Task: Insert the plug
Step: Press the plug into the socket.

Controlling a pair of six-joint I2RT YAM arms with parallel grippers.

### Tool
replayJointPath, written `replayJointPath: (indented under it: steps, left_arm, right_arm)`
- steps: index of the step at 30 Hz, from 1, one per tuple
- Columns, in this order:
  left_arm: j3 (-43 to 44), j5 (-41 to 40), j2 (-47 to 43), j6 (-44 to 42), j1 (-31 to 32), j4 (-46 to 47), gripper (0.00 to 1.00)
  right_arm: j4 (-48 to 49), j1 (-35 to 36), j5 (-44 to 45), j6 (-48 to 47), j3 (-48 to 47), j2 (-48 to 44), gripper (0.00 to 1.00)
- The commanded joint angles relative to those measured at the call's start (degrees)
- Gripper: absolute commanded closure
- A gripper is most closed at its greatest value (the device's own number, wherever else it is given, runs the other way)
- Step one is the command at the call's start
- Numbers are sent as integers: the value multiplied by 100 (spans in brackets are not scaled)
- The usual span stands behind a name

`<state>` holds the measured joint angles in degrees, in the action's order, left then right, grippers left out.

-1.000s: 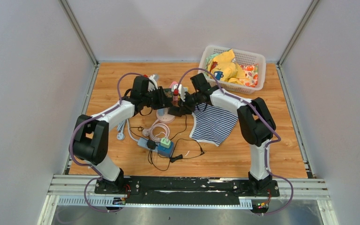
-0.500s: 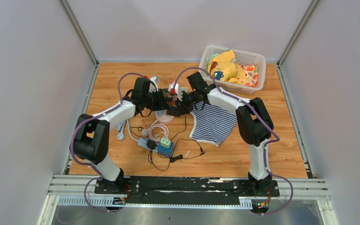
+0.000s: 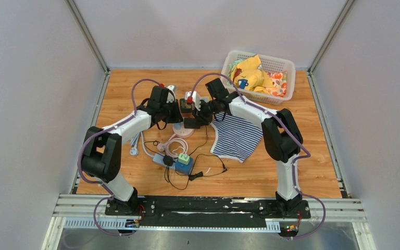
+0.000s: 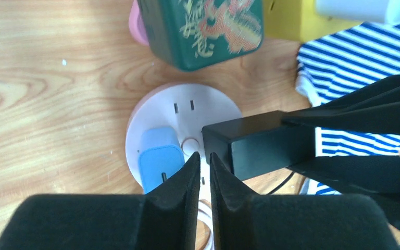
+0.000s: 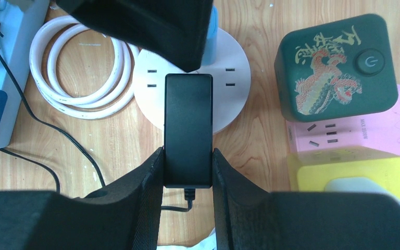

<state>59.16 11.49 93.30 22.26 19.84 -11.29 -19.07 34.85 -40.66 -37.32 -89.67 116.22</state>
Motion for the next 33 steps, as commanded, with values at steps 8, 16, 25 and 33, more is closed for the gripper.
replayJointPath:
  steps: [8,16,25,33]
  left_arm:
    - [-404,-359,207,-164,56,-418,84]
    - [-189,-317,-350,395,56,-545,77]
    - [-217,-296,-1010,684,54,-225,74]
    - [-386,392,-632,800,56,673,77]
  right_arm:
    - [-105,82,-61,313,-38,231,88]
    - [-173,96,29,283,-43,139,90]
    - [-254,114,101,295,-22,151,90]
    - [-290,115,155,312,-39,104,89]
